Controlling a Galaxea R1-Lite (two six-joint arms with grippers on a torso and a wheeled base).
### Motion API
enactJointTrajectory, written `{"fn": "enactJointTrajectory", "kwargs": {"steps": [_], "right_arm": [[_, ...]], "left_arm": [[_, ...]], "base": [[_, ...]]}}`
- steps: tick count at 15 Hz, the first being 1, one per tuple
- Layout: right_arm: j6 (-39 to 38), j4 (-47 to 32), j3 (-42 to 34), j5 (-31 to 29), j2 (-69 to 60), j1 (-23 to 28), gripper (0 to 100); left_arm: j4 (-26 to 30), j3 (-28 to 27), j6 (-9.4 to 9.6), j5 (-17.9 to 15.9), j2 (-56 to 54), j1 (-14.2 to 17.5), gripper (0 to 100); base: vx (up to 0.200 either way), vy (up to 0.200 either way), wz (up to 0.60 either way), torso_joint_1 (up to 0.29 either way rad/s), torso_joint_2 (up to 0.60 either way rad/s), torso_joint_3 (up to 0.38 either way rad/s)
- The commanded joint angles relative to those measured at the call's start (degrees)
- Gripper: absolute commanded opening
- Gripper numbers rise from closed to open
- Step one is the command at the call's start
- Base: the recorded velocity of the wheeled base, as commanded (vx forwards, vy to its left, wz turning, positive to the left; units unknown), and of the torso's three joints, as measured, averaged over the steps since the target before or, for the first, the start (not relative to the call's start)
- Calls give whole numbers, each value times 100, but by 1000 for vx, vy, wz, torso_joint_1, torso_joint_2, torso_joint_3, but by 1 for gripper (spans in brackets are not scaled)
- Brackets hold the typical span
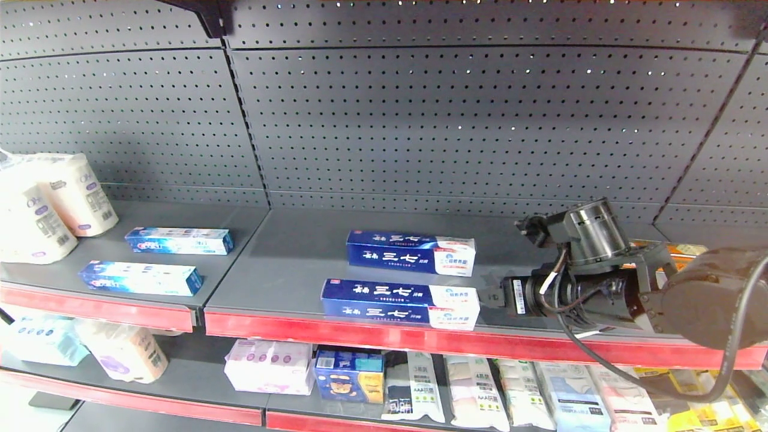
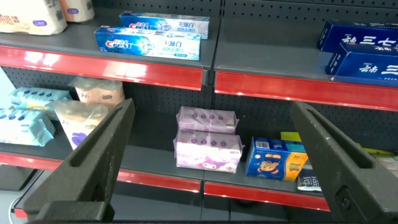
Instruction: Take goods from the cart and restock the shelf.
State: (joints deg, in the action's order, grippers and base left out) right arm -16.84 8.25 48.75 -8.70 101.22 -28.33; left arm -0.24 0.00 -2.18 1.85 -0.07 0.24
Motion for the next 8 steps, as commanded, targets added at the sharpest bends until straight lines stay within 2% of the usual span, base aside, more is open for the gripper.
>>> {"fn": "enactJointTrajectory", "kwargs": {"steps": [1,4,8], "right_arm": [[-48,1,20,0,30,12,100],[5,1,64,9,3,232,100],[-13,18,100,0,-190,267,100]], "left_arm": [[-2,0,-2,8,7,2,100],[-2,0,-2,-1,7,2,100],[-2,0,-2,8,7,2,100]], "base": [[0,0,0,0,0,0],[0,0,0,0,0,0],[0,0,0,0,0,0]]}}
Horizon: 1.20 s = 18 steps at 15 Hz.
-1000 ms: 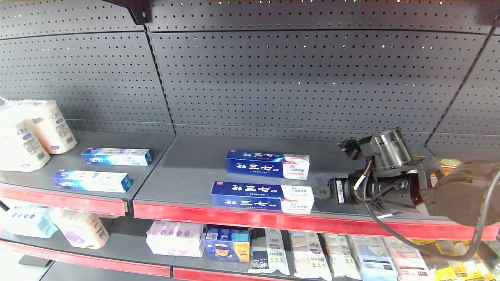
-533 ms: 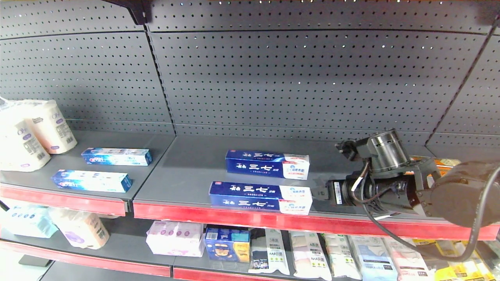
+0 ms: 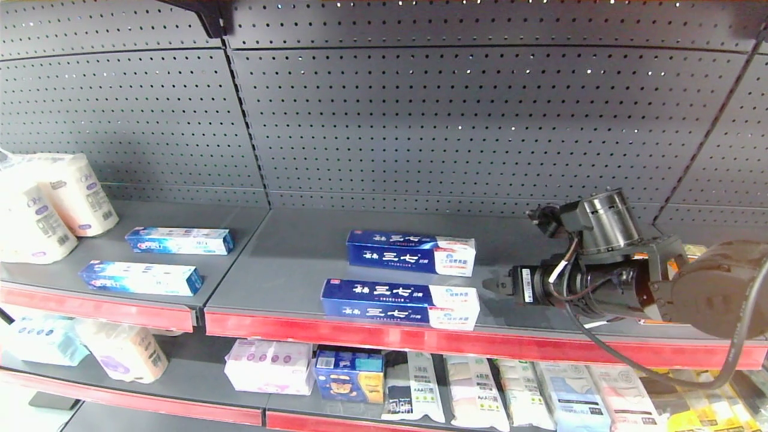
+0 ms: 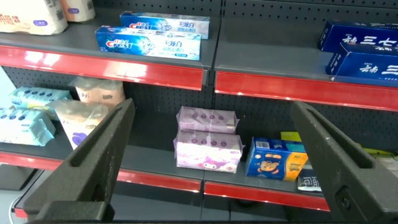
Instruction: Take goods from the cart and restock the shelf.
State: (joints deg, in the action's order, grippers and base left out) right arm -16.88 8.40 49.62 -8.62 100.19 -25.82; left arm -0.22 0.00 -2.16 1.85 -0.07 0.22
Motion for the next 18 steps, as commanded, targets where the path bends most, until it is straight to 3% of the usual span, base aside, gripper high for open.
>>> {"fn": "enactJointTrajectory", "kwargs": {"steps": [1,8,12,14,18], "right_arm": [[10,118,48,-8,-114,51,100],[467,224,-303,27,-958,543,100],[476,224,-1068,1,-1995,622,100],[476,215,-1850,-43,-2856,815,100],[809,224,-2501,9,-3788,1220,100]], "left_arm": [[-4,0,-4,-1,7,4,100],[-4,0,-4,8,7,4,100],[-4,0,-4,8,7,4,100],[-4,0,-4,-1,7,4,100],[-4,0,-4,8,7,4,100]], "base": [[0,0,0,0,0,0],[0,0,0,0,0,0],[0,0,0,0,0,0],[0,0,0,0,0,0],[0,0,0,0,0,0]]}}
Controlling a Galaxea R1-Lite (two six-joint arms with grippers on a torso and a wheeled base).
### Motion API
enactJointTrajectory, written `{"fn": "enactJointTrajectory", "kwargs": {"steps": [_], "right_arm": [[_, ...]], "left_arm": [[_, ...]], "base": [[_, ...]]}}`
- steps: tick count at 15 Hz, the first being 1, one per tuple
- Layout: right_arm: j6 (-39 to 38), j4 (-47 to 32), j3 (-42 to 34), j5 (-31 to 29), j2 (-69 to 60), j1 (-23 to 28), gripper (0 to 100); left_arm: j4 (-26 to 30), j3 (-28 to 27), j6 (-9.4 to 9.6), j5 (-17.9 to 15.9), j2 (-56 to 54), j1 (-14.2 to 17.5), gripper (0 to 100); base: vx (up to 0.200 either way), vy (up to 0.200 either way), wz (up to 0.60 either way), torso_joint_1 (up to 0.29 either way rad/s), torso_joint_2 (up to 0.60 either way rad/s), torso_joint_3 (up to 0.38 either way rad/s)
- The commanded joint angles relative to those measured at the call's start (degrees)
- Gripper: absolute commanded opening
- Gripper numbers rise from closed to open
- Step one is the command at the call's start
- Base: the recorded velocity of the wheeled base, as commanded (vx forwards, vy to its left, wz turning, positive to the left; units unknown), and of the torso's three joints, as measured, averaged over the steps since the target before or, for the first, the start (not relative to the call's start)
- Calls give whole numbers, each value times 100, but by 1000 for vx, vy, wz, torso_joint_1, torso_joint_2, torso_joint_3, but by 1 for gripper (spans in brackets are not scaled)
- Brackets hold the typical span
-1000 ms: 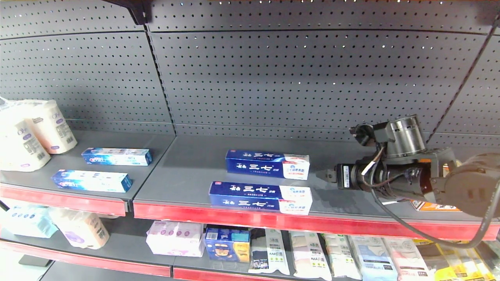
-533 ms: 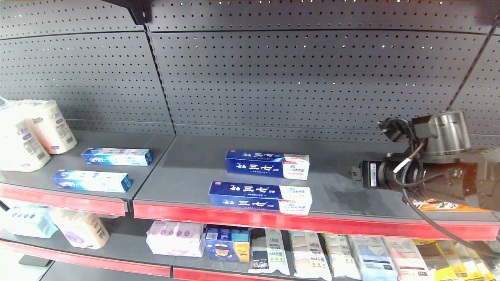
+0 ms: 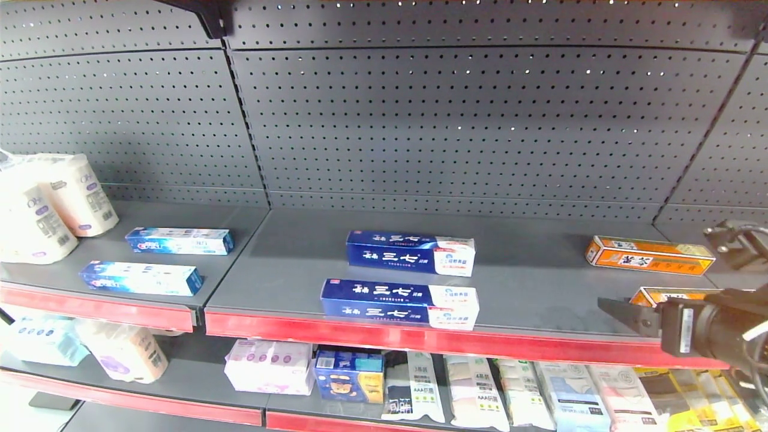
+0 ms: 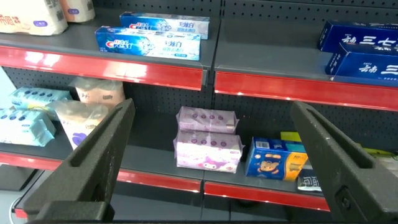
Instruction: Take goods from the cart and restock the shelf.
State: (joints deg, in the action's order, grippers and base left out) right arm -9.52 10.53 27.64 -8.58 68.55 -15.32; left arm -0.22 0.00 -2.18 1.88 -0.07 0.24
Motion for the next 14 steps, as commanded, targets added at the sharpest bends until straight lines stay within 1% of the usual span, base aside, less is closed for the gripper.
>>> {"fn": "enactJointTrajectory", "kwargs": {"steps": [1,3,5,6,8,10,12,13,14], "right_arm": [[117,10,-443,6,-808,188,100],[170,10,-1015,-3,-1414,293,100],[442,10,-1436,32,-2003,653,100],[451,10,-1472,32,-2047,680,100],[618,1,-1691,32,-2662,1014,100],[847,-34,-1753,76,-3102,1110,100],[1268,-482,-1788,173,-3585,1418,100],[1268,-482,-1788,173,-3585,1418,100],[1312,-623,-1893,164,-3831,1532,100]], "left_arm": [[-4,0,-2,-3,7,2,100],[-4,0,-2,-3,7,2,100],[-4,0,-2,-3,7,2,100],[-4,0,-2,-3,7,2,100],[-4,0,-2,6,7,2,100],[-4,0,-2,-3,7,11,100],[-4,0,-2,-3,7,2,100],[-4,0,-2,-3,7,2,100],[-4,0,-2,6,7,2,100]], "base": [[0,0,0,0,0,0],[0,0,0,0,0,0],[0,0,0,0,0,0],[0,0,0,0,0,0],[0,0,0,0,0,0],[0,0,0,0,0,0],[0,0,0,0,0,0],[0,0,0,0,0,0],[0,0,0,0,0,0]]}}
